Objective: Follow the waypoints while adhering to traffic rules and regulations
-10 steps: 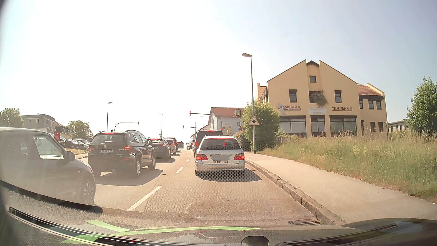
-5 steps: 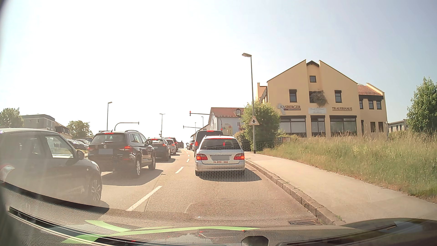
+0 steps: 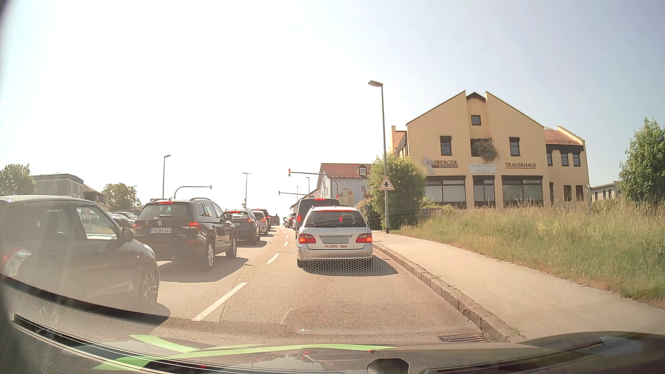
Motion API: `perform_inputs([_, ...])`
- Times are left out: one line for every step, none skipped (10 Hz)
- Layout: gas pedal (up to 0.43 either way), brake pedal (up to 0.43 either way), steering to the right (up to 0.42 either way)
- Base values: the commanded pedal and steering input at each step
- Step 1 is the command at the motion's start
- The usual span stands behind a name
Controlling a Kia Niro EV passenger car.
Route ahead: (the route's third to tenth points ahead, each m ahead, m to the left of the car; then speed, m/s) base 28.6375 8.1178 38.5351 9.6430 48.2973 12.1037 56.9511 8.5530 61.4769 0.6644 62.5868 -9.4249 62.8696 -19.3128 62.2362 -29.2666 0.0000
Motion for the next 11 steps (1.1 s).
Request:
perform_inputs([0.000, 0.262, -0.024])
perform_inputs([0.000, 0.262, -0.025])
perform_inputs([0.000, 0.262, -0.024])
perform_inputs([0.000, 0.262, -0.025])
perform_inputs([0.000, 0.262, -0.024])
perform_inputs([0.000, 0.262, -0.025])
perform_inputs([0.000, 0.262, -0.024])
perform_inputs([0.000, 0.262, -0.024])
perform_inputs([0.000, 0.262, -0.025])
perform_inputs([0.000, 0.268, -0.024])
perform_inputs([0.000, 0.262, -0.025])
